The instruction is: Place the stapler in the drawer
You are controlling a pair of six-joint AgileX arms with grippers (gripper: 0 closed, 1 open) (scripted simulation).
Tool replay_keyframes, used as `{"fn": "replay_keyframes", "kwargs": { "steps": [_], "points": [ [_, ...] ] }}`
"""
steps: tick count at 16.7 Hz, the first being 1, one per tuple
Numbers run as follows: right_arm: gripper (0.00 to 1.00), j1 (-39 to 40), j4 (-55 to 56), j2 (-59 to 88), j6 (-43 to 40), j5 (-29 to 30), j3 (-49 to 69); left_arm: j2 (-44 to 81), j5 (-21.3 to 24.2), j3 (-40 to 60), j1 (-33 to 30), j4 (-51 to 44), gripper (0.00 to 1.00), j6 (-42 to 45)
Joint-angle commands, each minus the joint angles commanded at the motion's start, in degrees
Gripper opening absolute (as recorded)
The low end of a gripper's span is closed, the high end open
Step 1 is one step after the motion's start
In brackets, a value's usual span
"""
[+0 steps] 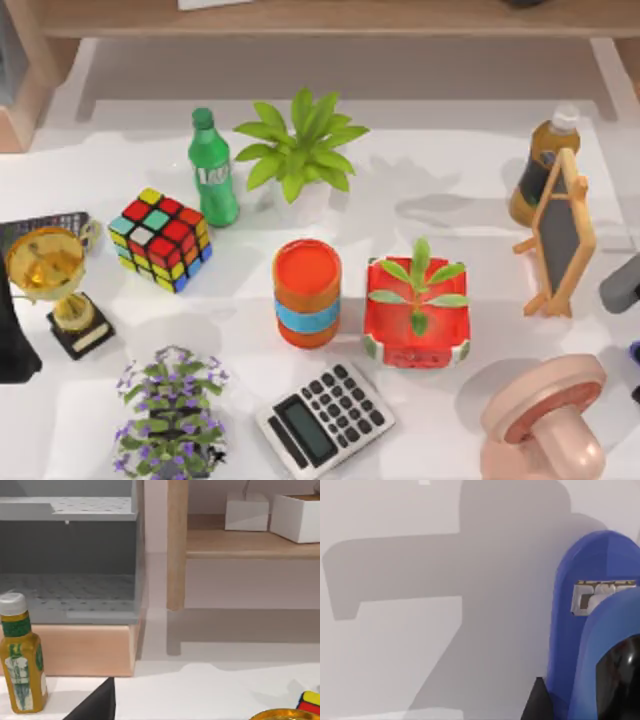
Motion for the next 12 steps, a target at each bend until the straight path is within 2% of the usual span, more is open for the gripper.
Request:
{"fn": "replay_keyframes", "kwargs": {
  "steps": [2, 8, 12],
  "points": [
    [0.00, -0.3, -1.4, -0.7, -0.5, -0.1, 1.5, 0.0, 0.0, 0.0, 0.0, 0.0, 1.00, 0.0],
    [0.00, 2.1, -7.4, -3.0, 0.1, -5.6, 3.8, 0.0, 0.0, 0.0, 0.0, 0.0, 1.00, 0.0],
    [0.00, 2.1, -7.5, -2.8, 0.2, -5.8, 3.9, 0.0, 0.0, 0.0, 0.0, 0.0, 1.00, 0.0]
  ]
}}
